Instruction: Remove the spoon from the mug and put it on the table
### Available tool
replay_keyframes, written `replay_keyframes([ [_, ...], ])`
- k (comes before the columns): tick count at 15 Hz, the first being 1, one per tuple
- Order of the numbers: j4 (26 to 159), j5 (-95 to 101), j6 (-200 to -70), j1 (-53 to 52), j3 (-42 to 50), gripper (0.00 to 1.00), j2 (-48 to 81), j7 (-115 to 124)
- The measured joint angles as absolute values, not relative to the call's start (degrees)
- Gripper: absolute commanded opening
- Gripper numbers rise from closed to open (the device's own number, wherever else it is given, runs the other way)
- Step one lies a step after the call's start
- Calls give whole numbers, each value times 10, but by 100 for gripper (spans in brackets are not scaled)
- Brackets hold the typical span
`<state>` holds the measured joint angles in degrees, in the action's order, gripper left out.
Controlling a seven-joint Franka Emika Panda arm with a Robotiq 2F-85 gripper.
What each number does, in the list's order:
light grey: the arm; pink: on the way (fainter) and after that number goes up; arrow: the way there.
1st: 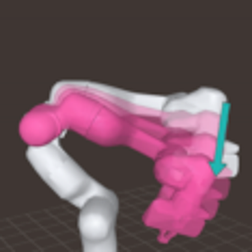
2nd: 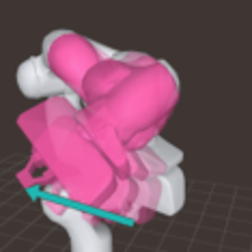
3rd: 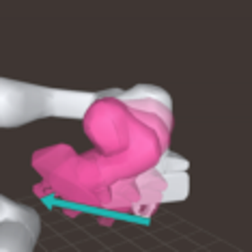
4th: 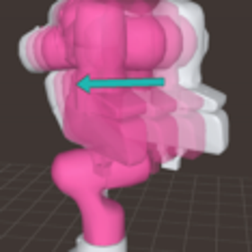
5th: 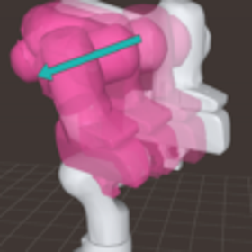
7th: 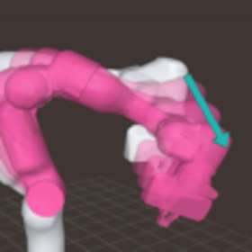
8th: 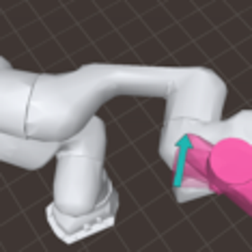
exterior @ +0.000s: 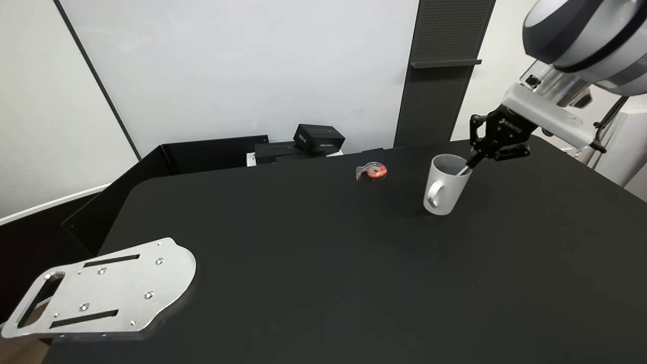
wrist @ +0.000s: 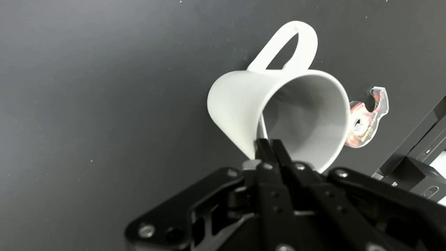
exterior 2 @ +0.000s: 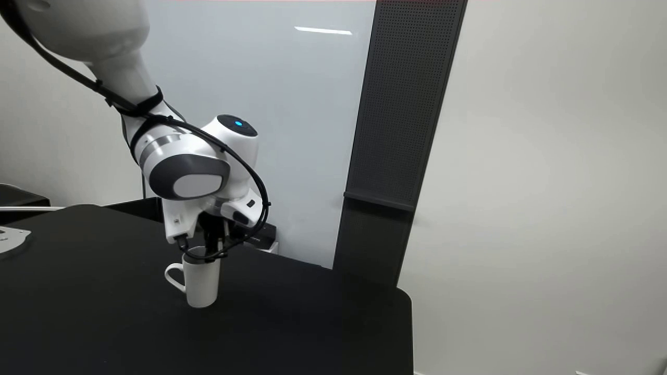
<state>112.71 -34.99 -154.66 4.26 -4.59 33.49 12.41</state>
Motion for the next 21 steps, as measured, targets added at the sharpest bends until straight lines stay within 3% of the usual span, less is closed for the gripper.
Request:
replay_keyframes([
  [21,1087,-269,-1489,11,-9,1,275,236],
])
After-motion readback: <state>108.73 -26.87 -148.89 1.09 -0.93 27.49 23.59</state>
